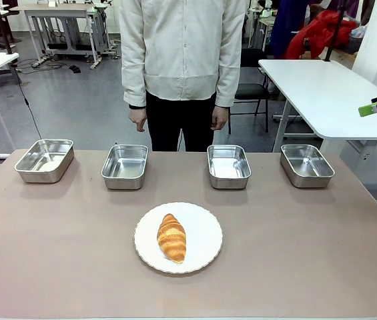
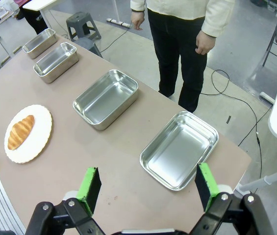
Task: Place the bread in the container.
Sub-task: Place the Butter Roll into the Airtight Container indicated by the human.
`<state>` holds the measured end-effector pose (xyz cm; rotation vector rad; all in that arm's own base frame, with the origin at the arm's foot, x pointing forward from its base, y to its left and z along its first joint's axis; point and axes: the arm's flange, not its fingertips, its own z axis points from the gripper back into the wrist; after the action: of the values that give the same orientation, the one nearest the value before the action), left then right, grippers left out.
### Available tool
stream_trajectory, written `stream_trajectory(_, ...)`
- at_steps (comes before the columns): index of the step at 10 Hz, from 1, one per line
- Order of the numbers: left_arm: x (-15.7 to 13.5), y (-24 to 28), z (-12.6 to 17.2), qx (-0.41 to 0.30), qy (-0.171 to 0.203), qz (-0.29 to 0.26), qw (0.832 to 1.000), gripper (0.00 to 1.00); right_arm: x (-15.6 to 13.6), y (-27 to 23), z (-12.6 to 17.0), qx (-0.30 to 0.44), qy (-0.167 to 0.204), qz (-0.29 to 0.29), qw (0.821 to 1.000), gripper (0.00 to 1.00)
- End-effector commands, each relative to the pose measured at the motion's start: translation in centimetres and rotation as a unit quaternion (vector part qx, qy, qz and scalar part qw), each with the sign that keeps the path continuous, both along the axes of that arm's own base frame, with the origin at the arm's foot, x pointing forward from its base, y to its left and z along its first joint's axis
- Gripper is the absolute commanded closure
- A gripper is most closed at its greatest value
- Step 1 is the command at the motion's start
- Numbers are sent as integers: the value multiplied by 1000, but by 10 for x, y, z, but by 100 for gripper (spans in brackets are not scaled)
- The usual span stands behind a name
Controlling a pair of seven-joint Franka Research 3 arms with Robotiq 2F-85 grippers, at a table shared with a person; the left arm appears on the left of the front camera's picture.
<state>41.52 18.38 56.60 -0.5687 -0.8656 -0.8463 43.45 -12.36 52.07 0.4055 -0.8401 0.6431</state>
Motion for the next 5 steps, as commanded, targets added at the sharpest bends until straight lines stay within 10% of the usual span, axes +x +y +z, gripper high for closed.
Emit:
stream_trajectory(1, -2, 2, 1, -1, -6, -6, 1000, 0, 0, 0, 1, 5, -4, 2, 1000, 0)
stream_trajectory(5, -2, 2, 1, -1, -6, -6, 1000, 0, 0, 0, 1, 5, -4, 2, 1000, 0)
